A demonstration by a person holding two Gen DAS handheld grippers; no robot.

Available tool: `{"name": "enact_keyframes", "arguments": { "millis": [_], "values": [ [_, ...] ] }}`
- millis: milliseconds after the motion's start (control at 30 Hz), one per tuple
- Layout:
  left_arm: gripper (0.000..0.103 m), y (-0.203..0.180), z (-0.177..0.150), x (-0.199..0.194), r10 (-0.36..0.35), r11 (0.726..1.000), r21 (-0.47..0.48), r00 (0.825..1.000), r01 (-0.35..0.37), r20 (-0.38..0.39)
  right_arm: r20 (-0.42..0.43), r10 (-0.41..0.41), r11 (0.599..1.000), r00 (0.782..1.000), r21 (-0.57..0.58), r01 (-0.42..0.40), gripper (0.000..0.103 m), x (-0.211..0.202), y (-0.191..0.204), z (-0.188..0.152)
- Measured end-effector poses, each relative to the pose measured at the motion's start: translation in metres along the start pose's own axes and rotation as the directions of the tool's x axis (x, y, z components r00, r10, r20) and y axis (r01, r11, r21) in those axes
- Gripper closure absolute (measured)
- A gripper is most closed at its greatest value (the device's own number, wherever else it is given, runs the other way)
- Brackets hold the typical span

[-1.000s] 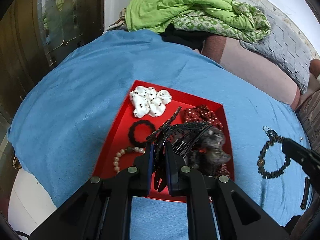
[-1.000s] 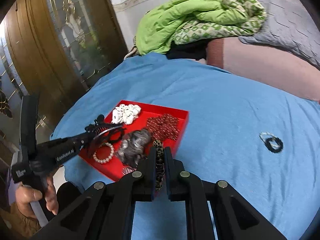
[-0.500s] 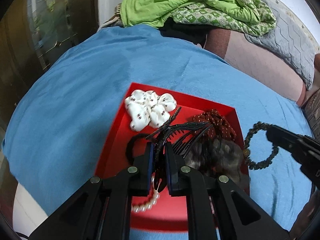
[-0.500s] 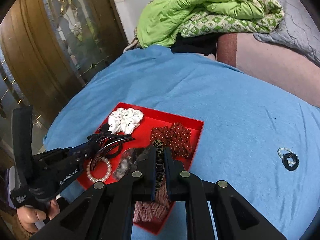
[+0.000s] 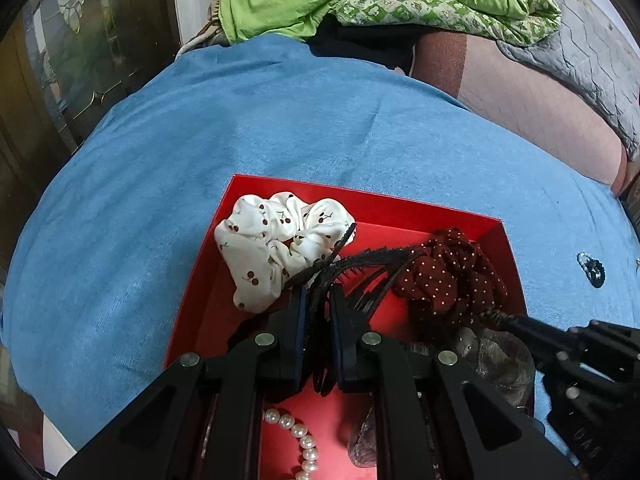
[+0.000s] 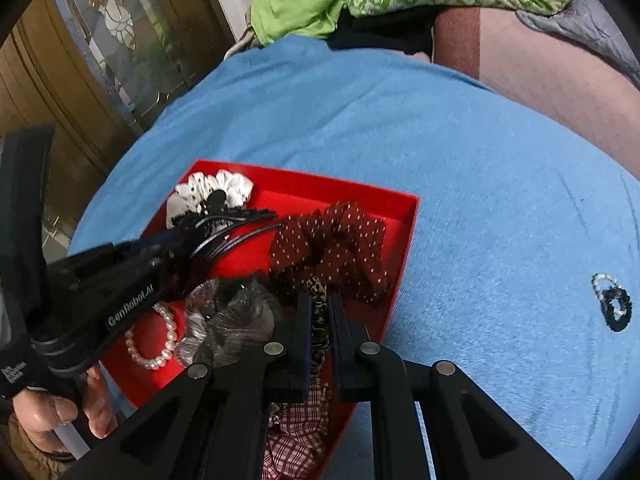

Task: Organize jewelry
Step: 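Open both tools to release the claw clip and leopard hair tie into the tray, then move both open tools back toward the linked black and pearl bracelets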

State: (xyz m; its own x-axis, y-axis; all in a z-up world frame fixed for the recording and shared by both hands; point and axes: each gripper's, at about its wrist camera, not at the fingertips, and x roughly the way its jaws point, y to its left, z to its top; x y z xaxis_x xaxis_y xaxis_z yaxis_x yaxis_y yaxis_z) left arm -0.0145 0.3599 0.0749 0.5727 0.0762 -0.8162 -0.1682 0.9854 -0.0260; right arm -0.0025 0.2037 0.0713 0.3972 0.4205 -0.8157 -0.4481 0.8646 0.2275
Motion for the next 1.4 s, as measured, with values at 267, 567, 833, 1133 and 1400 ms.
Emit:
{"name": "enact_keyframes", "arguments": {
  "millis": [267, 567, 833, 1133, 1400],
  "values": [
    [0.085, -0.002, -0.002, -0.007, -0.030, 1.000, -0.007, 1.000, 0.030, 0.004, -0.002, 0.001, 1.000, 1.000, 0.000, -0.001, 0.093, 0.003, -0.001, -0.001],
    [0.059, -0.003, -0.007, -0.045, -0.033, 0.999, -0.035, 0.998, 0.035, 0.060, 0.048, -0.012, 1.000, 0.999, -0.023, 0.014, 0.057, -0.018, 0.008, -0.003],
    [0.050, -0.001, -0.020, -0.080, 0.028, 0.997, -0.068, 0.995, -0.022, 0.093, 0.093, -0.017, 1.000, 0.995, -0.023, 0.019, 0.055, -0.048, 0.010, -0.015],
    [0.044, -0.023, -0.035, -0.110, 0.055, 0.998, -0.044, 0.991, -0.050, 0.122, 0.120, -0.048, 0.997, 0.992, 0.065, 0.040, 0.050, -0.084, -0.019, -0.048],
    [0.041, -0.060, -0.046, -0.132, 0.034, 0.999, 0.029, 0.988, -0.039, 0.150, 0.134, -0.083, 0.989, 0.987, 0.135, 0.065, 0.049, -0.111, -0.051, -0.082]
  ]
}}
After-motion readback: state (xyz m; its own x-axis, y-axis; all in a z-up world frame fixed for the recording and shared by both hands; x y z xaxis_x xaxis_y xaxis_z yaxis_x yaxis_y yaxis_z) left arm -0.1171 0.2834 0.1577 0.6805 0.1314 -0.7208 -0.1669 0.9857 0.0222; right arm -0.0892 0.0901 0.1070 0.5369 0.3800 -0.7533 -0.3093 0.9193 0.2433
